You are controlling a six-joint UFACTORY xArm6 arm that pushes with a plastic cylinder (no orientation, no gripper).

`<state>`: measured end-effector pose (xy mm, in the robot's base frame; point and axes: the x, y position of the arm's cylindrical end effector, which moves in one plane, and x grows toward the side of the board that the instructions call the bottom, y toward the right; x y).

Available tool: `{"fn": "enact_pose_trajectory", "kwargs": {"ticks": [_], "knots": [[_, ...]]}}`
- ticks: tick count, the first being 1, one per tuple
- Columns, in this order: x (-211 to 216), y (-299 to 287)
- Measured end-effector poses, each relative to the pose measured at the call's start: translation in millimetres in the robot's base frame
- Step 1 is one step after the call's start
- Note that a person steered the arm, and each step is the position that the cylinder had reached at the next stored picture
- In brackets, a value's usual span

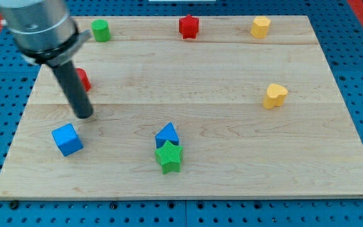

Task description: Separate the blue triangle and green star

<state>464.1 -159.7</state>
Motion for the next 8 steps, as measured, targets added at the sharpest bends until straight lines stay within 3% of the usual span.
{"fn": "enact_pose_trajectory", "kwargs": {"ticks": [5,7,8], "knots": [[27,17],[31,73],[53,77]]}}
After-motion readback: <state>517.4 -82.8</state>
